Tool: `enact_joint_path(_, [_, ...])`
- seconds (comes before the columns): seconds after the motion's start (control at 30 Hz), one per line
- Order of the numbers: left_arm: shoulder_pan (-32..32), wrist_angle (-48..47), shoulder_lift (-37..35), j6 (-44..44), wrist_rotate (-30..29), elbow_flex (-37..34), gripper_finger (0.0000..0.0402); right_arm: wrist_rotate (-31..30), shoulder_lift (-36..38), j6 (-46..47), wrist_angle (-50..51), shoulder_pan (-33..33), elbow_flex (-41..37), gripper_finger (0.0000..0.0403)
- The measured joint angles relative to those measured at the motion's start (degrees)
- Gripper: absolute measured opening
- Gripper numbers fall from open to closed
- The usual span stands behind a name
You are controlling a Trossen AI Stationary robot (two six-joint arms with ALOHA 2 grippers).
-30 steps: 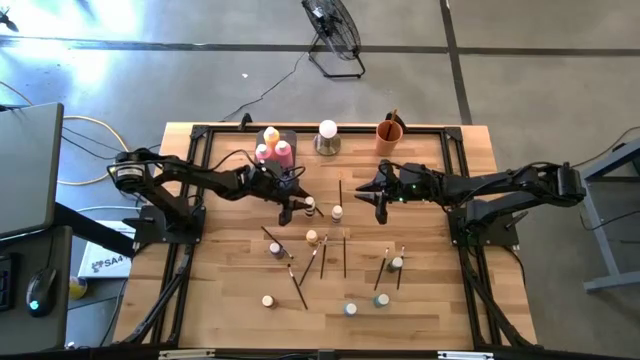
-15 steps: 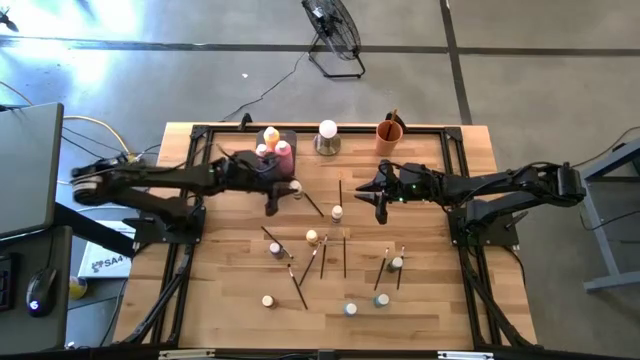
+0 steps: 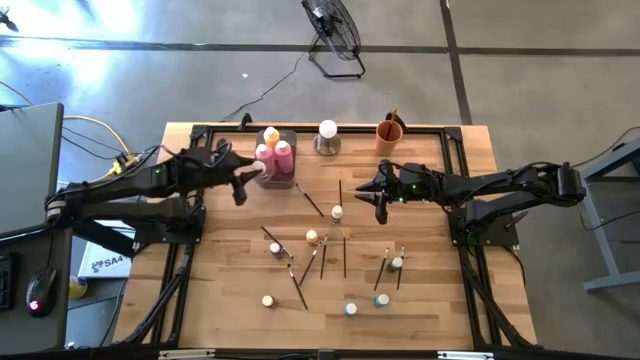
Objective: Pick & Place Paint Supplies
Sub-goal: Put the left small white black paint bottle into the gray bin
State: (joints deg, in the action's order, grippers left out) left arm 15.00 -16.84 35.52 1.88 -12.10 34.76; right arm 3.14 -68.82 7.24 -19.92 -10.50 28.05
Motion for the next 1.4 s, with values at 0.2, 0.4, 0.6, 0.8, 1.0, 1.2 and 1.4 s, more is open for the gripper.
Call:
enact_joint_path(0.2, [0.0, -5.2, -1.7, -3.7, -3.9, -1.1, 0.0129, 0.0, 0.0, 0.0, 0.0, 0.0, 0.0, 0.0091])
enact_joint_path(0.4, [0.0, 3.0, -1.7, -3.7, -8.3, -7.8, 0.0129, 0.0, 0.0, 0.0, 0.0, 0.0, 0.0, 0.0091])
enact_joint_path(0.6, [0.0, 7.1, -1.7, -3.7, -11.6, -10.9, 0.0129, 0.0, 0.0, 0.0, 0.0, 0.0, 0.0, 0.0091])
enact_joint_path(0.8, [0.0, 14.1, -1.6, -3.9, -12.3, -15.2, 0.0129, 0.0, 0.0, 0.0, 0.0, 0.0, 0.0, 0.0091])
enact_joint_path(1.0, [0.0, 18.4, -1.6, -3.9, -13.2, -18.8, 0.0129, 0.0, 0.0, 0.0, 0.0, 0.0, 0.0, 0.0091])
enact_joint_path(1.2, [0.0, 20.9, -1.1, -5.1, -15.0, -20.8, 0.0129, 0.0, 0.0, 0.0, 0.0, 0.0, 0.0, 0.0091])
enact_joint_path(1.4, [0.0, 24.3, 1.8, -5.1, -16.9, -21.4, 0.0129, 0.0, 0.0, 0.0, 0.0, 0.0, 0.0, 0.0091])
